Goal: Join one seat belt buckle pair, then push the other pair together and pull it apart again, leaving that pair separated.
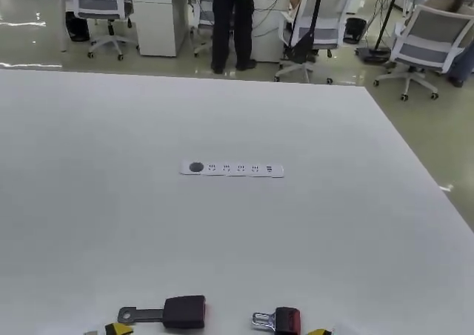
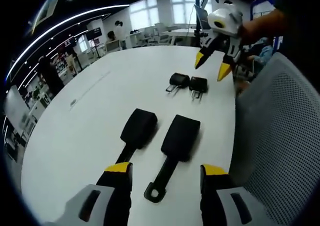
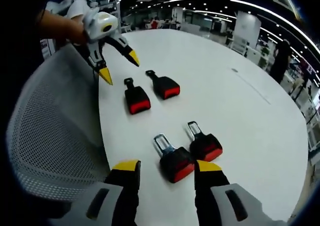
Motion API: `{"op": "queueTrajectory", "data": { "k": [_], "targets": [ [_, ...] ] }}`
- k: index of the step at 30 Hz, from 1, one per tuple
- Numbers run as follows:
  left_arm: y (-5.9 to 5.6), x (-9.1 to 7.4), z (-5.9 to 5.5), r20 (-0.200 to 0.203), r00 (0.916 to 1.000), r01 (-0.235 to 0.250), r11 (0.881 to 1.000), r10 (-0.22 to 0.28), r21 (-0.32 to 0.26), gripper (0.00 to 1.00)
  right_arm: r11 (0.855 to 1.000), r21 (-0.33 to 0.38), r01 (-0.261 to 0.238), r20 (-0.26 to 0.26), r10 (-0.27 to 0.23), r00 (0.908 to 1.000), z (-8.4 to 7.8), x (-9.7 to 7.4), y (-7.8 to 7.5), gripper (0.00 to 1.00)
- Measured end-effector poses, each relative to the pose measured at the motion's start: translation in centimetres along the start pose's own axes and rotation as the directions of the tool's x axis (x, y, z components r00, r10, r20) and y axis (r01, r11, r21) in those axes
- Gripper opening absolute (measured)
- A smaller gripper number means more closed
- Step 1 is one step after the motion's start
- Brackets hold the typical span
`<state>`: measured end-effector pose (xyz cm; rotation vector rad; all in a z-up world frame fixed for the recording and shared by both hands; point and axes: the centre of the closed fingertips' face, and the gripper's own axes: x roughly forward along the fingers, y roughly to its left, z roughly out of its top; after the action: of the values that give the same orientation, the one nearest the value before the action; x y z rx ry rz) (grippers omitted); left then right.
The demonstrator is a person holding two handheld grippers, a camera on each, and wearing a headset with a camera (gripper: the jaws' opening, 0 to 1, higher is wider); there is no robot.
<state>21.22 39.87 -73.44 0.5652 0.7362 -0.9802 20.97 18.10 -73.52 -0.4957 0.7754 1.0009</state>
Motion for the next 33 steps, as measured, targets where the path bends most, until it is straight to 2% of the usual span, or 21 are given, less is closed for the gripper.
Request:
{"op": "queueTrajectory", "data": {
  "k": [5,7,9,11,13,14,18,23,29,33],
  "targets": [
    [-0.7,1.2,0.5,-0.017,0.9988,0.047,0.997,-0.046,0.058,0.50,0.996,-0.083,-0.022,-0.038,0.018,0.9991,-0.6,0.6,-0.1,0.39],
    [-1.6,1.6,1.2,-0.026,0.9975,0.067,0.993,-0.065,0.095,0.50,0.994,-0.107,-0.029,-0.050,0.024,0.9985,-0.6,0.7,-0.3,0.39],
    [-1.8,1.8,1.5,-0.029,0.9963,0.084,0.990,-0.081,0.114,0.50,0.991,-0.131,-0.040,-0.059,0.032,0.9977,-0.6,0.7,-0.4,0.38],
    [-1.8,2.1,1.6,-0.036,0.9952,0.095,0.987,-0.091,0.126,0.48,0.988,-0.149,-0.046,-0.070,0.036,0.9969,-0.8,0.9,-0.7,0.38],
    [-1.9,2.2,1.6,-0.043,0.9936,0.109,0.985,-0.105,0.133,0.40,0.984,-0.169,-0.059,-0.088,0.045,0.9951,-0.9,1.2,-0.8,0.37],
    [-1.9,2.5,1.7,-0.048,0.9933,0.111,0.984,-0.105,0.140,0.39,0.979,-0.192,-0.071,-0.101,0.052,0.9935,-1.1,1.4,-0.8,0.37],
    [-2.0,2.8,2.1,-0.055,0.9918,0.123,0.977,-0.115,0.173,0.40,0.967,-0.235,-0.099,-0.132,0.069,0.9888,-1.5,2.1,-0.6,0.37],
    [-1.8,3.3,2.5,-0.060,0.9906,0.133,0.970,-0.123,0.204,0.40,0.956,-0.273,-0.110,-0.142,0.073,0.9872,-0.6,2.0,-0.8,0.37],
    [-2.5,4.1,2.4,-0.098,0.9835,0.173,0.949,-0.152,0.263,0.41,0.935,-0.320,-0.151,-0.185,0.095,0.9781,-1.2,2.9,-1.0,0.35],
    [-2.8,4.9,2.3,-0.110,0.9795,0.193,0.942,-0.169,0.275,0.41,0.919,-0.339,-0.203,-0.232,0.128,0.9642,-2.2,3.9,-0.7,0.31]
  ]
}}
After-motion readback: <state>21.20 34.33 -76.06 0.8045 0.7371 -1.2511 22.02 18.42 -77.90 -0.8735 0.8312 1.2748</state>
